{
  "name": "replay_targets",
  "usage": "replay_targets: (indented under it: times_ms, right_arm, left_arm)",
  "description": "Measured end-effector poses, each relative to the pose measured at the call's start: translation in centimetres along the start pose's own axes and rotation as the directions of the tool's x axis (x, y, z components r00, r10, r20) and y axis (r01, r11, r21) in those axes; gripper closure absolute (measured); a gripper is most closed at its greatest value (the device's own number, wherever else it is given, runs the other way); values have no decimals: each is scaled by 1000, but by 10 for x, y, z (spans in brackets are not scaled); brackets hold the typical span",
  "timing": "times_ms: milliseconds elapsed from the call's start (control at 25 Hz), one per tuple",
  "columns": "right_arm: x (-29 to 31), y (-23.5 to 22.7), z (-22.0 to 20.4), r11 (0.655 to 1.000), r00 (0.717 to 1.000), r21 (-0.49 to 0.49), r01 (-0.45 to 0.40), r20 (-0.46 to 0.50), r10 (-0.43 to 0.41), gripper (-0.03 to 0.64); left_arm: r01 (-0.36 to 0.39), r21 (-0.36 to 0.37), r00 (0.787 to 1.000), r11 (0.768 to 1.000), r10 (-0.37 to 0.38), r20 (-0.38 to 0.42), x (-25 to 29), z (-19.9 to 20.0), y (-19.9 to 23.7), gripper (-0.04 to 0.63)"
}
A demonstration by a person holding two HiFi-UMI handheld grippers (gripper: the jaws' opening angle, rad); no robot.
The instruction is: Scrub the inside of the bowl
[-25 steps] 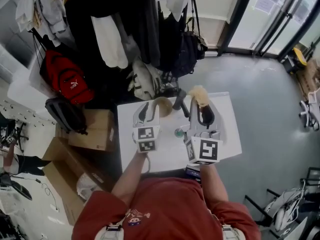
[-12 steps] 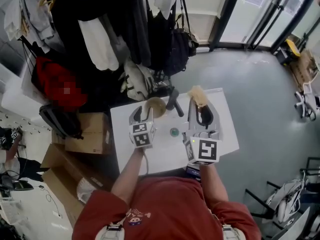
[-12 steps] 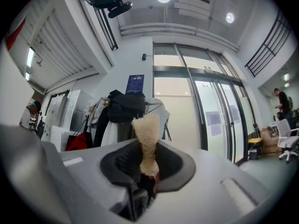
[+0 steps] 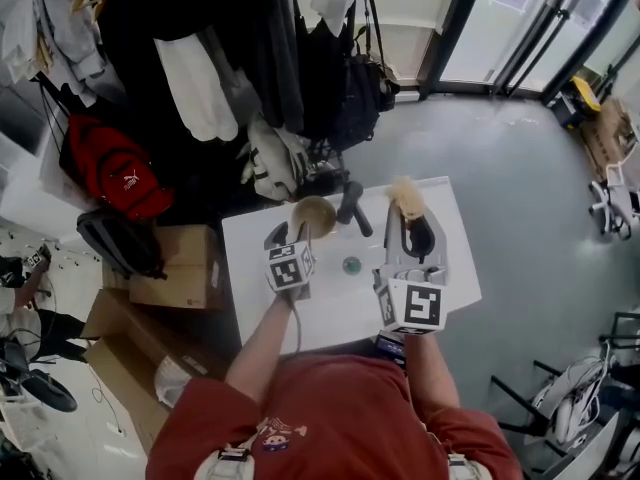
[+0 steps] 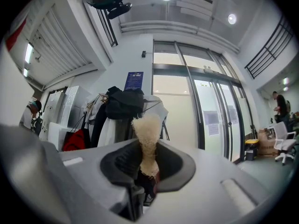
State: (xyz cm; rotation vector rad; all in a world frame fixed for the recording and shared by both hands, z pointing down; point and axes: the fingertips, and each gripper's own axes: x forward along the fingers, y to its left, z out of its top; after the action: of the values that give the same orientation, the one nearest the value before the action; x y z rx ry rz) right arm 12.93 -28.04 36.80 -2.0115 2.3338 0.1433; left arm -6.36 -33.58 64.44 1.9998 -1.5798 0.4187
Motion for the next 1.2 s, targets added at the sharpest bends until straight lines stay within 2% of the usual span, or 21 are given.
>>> replay_targets:
  times_ms: [160,440,600,1200]
  right_arm:
    - [3,1,-2,1000,1000,-7,5,-5,-5,540]
    - [5,1,-6,1000,1000,-25,8,-19,-9,540]
    - [5,0,-8,999,1000,-31,9,-24,-10,540]
    - [7,0,-11,999,999,-26,19,-28,-20,540]
  left_arm:
    - [2,-15,999,1000,-2,-36,11,-10,4,397]
    - [15,-82,996,996,-22,-90,27,-24,5,400]
    - [19,-112,994,994,-31,-100,31,-31,4,414]
    - [5,-152,993,988,-24,-119,36,-40,5,553]
